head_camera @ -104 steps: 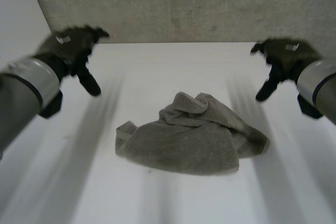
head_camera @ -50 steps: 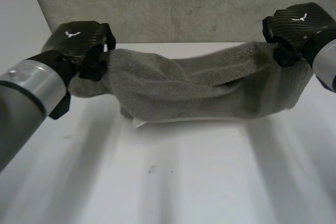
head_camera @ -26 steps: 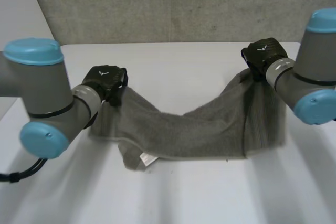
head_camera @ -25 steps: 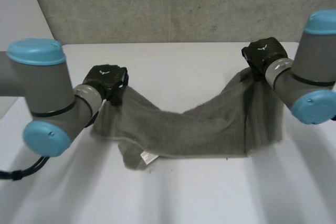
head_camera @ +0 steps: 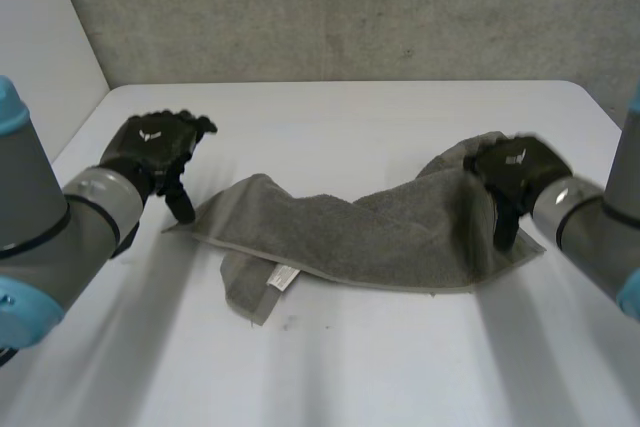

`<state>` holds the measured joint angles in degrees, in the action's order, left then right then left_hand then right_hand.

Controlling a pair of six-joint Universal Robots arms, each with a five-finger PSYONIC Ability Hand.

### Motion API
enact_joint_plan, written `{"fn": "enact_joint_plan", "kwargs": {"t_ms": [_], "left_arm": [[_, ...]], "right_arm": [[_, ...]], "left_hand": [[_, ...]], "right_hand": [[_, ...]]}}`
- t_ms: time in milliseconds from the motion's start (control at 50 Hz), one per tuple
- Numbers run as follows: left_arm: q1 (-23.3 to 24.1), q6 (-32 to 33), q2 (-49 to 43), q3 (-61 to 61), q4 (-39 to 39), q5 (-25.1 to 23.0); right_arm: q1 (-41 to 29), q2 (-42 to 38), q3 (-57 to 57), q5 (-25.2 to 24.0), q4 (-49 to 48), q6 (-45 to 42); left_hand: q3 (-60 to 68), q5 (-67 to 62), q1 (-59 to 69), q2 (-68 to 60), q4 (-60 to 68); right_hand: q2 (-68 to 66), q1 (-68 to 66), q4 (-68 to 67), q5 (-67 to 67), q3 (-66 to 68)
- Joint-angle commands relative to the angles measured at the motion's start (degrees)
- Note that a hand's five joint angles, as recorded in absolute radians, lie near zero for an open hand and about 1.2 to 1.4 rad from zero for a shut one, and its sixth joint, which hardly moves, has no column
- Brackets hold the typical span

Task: Fold the laundry

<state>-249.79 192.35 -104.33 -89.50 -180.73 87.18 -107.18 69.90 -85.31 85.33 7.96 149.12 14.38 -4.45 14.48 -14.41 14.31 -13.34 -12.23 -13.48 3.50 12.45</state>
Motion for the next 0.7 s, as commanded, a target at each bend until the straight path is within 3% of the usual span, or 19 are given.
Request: {"fn": "enact_joint_plan", "kwargs": {"t_ms": [20,140,400,460,480,500,520,540,700], "left_arm": [[-1.4,0.1,-0.8,-6.5,-4.5,-1.3],[-3.4,1.8,-4.4,-8.6,-7.1,-4.8],[-5.6,6.2,-5.4,-9.2,-7.8,-5.2],[-5.6,6.2,-5.1,-9.4,-7.7,-5.2],[-5.6,6.2,-5.1,-9.4,-7.7,-5.2],[-5.6,6.2,-5.1,-9.4,-7.7,-5.2],[-5.6,6.1,-5.1,-9.5,-7.7,-5.2],[-5.6,6.1,-5.1,-9.5,-7.7,-5.2],[-5.4,6.1,-5.3,-10.1,-8.0,-5.5]], "right_arm": [[1.5,-0.3,-9.2,-4.5,-4.4,-0.5],[3.0,-0.6,-14.4,-6.2,-10.2,-0.7],[4.6,-5.2,-16.2,-6.2,-18.6,-3.6],[4.8,-6.9,-15.6,-6.1,-19.3,-4.5],[4.8,-7.5,-15.2,-6.1,-19.9,-4.7],[4.8,-7.9,-14.9,-6.1,-20.8,-4.8],[4.8,-7.9,-14.9,-6.1,-20.8,-4.8],[4.9,-7.9,-14.5,-5.9,-21.7,-4.7],[5.1,-5.0,-12.4,-5.9,-22.4,-3.7]], "left_hand": [[12.0,-11.9,11.9,-11.9,12.0],[11.6,-11.6,11.5,-11.6,11.7],[9.6,-9.6,9.5,-9.6,9.7],[9.8,-9.7,9.7,-9.8,9.9],[9.8,-9.7,9.7,-9.8,9.9],[9.6,-9.6,9.5,-9.6,9.7],[9.6,-9.6,9.5,-9.6,9.7],[9.6,-9.6,9.5,-9.6,9.7],[9.8,-9.7,9.7,-9.8,9.9]], "right_hand": [[-9.4,-10.5,-9.2,9.2,10.3],[-13.7,-14.8,-13.6,13.6,14.6],[-23.2,-24.3,-23.0,23.0,24.0],[-31.2,-32.3,-31.1,31.1,32.1],[-37.6,-38.7,-37.4,37.4,38.4],[-54.6,-55.7,-54.5,54.4,55.5],[-54.8,-55.9,-54.6,54.6,55.7],[-66.5,-67.6,-66.4,66.4,67.4],[-66.7,-67.8,-66.5,66.5,67.6]]}}
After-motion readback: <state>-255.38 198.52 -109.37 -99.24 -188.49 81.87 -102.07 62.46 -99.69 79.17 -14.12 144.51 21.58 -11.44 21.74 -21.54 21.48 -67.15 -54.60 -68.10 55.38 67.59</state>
